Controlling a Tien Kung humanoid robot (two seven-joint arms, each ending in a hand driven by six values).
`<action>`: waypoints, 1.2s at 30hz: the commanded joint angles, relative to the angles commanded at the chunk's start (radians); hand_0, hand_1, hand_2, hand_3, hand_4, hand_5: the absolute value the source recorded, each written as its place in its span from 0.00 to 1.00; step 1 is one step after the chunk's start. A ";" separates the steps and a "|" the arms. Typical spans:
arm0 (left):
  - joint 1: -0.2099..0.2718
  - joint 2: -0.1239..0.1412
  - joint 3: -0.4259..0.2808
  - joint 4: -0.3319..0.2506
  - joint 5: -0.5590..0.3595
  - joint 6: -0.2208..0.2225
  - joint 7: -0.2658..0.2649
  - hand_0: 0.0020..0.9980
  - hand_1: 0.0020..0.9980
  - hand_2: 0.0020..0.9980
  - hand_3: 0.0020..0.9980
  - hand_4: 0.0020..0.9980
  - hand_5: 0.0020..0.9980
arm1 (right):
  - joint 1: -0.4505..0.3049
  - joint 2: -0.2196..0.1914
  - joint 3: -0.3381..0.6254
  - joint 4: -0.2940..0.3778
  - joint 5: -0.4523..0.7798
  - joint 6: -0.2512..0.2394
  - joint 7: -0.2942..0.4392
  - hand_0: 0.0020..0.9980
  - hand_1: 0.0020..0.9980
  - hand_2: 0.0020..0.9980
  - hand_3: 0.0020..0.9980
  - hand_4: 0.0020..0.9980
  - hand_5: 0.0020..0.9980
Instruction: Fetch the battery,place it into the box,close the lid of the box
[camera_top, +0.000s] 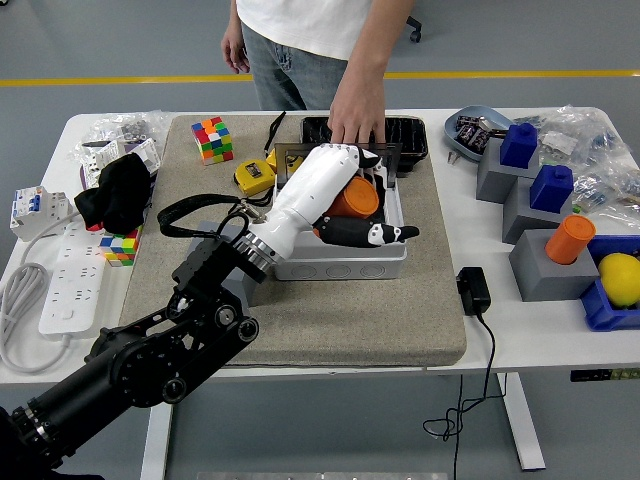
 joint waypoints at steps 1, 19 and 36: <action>-0.008 0.000 0.010 0.017 -0.004 0.000 -0.003 0.02 0.00 0.00 0.00 0.94 0.48 | 0.000 0.000 0.001 0.000 -0.002 -0.001 -0.001 1.00 0.91 0.84 0.82 1.00 1.00; -0.165 0.000 0.123 0.283 -0.118 -0.006 -0.042 0.02 0.00 0.00 0.00 0.89 0.51 | 0.006 -0.005 -0.031 0.000 -0.002 -0.007 -0.013 1.00 0.91 0.84 0.81 1.00 1.00; -0.255 0.000 0.234 0.380 -0.328 -0.079 -0.025 0.02 0.00 0.02 0.01 0.86 0.46 | 0.018 -0.006 -0.059 0.000 0.014 -0.008 -0.009 1.00 0.91 0.84 0.82 1.00 1.00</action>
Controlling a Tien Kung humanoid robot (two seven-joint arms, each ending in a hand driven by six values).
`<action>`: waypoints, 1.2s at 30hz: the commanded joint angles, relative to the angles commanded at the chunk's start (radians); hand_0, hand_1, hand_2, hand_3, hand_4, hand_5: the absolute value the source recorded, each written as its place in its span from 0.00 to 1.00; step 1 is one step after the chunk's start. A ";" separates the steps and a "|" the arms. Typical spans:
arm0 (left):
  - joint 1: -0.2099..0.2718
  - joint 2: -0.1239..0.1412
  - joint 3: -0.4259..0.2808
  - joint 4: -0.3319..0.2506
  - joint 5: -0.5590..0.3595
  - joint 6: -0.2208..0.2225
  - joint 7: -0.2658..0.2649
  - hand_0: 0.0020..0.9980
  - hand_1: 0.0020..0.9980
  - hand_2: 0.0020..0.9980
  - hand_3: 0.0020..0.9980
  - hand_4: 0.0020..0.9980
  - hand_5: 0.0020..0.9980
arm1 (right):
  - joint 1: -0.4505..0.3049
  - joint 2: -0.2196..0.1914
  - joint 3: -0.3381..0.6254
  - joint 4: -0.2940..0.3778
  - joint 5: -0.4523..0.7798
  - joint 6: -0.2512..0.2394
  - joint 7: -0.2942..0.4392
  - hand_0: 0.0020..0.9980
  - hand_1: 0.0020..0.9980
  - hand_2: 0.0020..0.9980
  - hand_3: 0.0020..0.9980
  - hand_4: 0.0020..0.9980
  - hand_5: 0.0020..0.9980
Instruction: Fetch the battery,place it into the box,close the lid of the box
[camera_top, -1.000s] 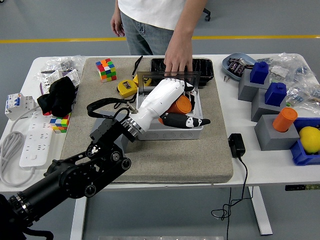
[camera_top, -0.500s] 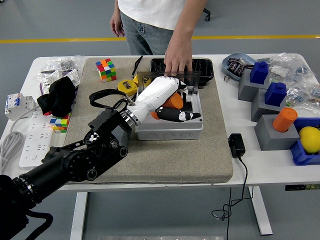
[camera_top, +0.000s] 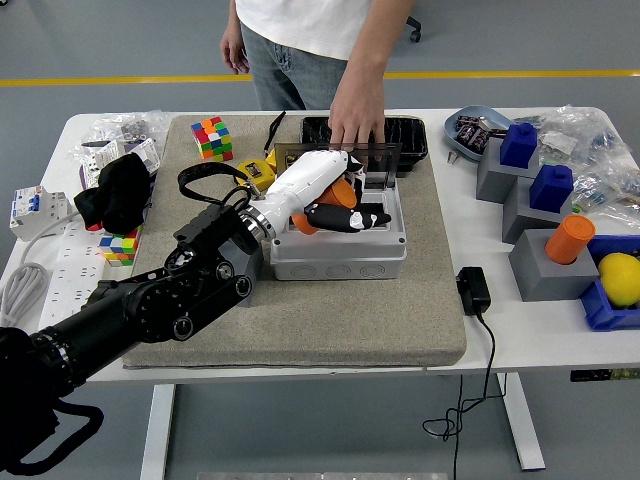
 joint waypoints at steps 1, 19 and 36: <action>-0.004 0.000 0.013 -0.002 -0.013 -0.002 0.001 0.02 0.00 0.02 0.01 0.86 0.46 | 0.000 0.000 -0.001 0.000 0.001 0.000 0.000 1.00 0.91 0.84 0.82 1.00 1.00; -0.081 0.000 0.099 0.105 -0.081 0.043 -0.039 0.03 0.00 0.02 0.02 0.86 0.46 | 0.001 -0.001 -0.028 0.000 -0.004 0.004 -0.009 1.00 0.92 0.84 0.82 1.00 1.00; -0.070 0.000 0.135 0.079 -0.094 0.062 -0.047 0.03 0.01 0.04 0.03 0.89 0.46 | 0.000 -0.004 -0.044 0.000 0.006 0.002 -0.012 1.00 0.92 0.85 0.82 1.00 1.00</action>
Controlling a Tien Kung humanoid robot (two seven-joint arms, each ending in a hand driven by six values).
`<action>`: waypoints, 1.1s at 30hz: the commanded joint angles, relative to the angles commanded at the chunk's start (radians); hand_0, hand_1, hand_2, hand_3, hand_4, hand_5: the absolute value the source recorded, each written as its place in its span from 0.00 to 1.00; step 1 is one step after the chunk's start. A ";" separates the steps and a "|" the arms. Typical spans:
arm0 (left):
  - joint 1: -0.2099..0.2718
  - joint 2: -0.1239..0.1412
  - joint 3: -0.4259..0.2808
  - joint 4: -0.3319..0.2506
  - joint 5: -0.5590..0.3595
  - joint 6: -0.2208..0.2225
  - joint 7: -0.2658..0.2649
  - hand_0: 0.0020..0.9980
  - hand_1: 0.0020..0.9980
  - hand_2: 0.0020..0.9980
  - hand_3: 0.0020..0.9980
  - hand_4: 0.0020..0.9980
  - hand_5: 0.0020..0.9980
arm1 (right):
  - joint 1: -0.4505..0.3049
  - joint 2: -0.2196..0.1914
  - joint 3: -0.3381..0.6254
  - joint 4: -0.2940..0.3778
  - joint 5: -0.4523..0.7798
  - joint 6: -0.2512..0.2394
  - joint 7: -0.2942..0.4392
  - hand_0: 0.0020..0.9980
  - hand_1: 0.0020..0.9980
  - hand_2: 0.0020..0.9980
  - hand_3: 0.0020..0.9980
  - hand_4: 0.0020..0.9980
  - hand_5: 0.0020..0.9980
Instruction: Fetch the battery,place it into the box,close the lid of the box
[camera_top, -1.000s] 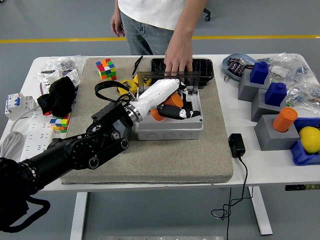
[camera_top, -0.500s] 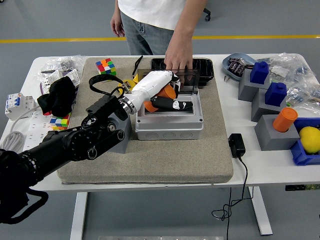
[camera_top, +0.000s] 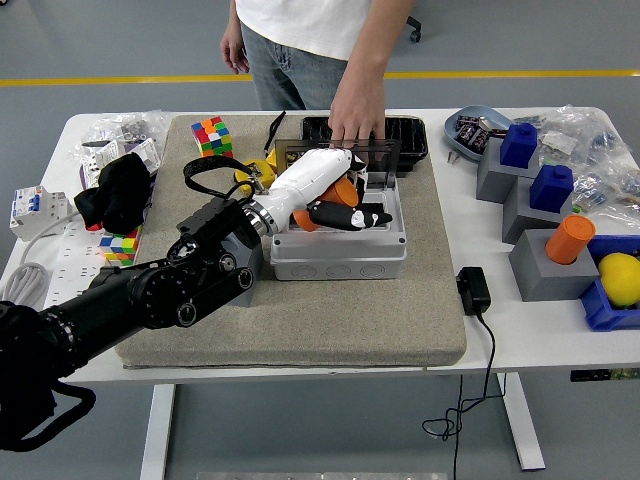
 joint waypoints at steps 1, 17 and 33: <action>0.001 0.000 0.003 0.003 0.001 0.001 0.001 0.03 0.01 0.04 0.03 0.89 0.46 | 0.000 0.000 -0.002 0.000 0.002 0.000 0.001 1.00 0.92 0.85 0.82 1.00 1.00; -0.011 0.000 0.008 -0.008 0.038 -0.070 0.020 0.48 0.56 0.53 0.50 1.00 0.61 | 0.005 -0.001 -0.004 0.000 0.004 0.002 -0.001 1.00 0.91 0.84 0.82 1.00 1.00; -0.013 0.000 -0.121 -0.320 0.052 -0.385 0.215 0.72 0.68 0.64 0.59 1.00 0.64 | 0.006 0.001 -0.009 0.000 0.016 0.007 0.002 1.00 0.91 0.84 0.82 1.00 1.00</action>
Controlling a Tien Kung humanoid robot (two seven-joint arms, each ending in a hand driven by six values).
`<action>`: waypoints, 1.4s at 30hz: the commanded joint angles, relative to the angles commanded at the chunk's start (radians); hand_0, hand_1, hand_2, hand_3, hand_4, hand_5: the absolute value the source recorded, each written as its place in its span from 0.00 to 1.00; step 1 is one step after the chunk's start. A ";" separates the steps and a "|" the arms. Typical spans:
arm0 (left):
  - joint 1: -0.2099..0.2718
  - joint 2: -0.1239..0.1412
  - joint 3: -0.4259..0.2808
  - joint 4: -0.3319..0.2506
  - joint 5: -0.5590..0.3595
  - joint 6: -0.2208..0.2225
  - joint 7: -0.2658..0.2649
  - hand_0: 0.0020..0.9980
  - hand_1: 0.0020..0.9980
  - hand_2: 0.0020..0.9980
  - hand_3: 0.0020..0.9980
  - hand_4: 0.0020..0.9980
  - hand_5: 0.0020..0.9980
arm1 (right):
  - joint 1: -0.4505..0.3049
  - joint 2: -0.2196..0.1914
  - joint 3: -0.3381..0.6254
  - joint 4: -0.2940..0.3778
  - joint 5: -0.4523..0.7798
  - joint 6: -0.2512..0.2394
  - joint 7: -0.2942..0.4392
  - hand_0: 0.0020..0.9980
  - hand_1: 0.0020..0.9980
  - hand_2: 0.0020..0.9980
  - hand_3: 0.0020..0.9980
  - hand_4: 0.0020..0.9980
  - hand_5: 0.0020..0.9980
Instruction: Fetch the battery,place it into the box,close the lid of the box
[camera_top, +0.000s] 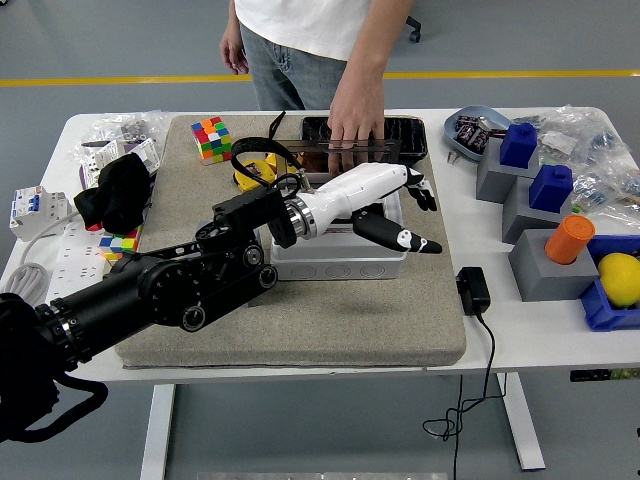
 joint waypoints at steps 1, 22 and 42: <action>0.003 0.000 -0.013 -0.028 -0.008 -0.043 0.018 0.72 0.68 0.64 0.59 1.00 0.64 | 0.000 0.000 -0.001 0.000 0.002 0.000 0.000 1.00 0.91 0.84 0.82 1.00 1.00; 0.104 0.000 -0.391 -0.168 -0.749 -0.239 0.029 0.73 0.77 0.75 0.73 1.00 0.79 | -0.012 0.009 0.037 0.000 -0.009 0.000 0.005 0.99 0.90 0.84 0.82 1.00 1.00; 0.114 0.000 -0.479 0.049 0.023 0.042 -0.017 0.83 0.85 0.83 0.80 1.00 0.97 | -0.017 0.010 0.049 0.000 -0.011 -0.003 0.002 0.99 0.90 0.84 0.82 1.00 1.00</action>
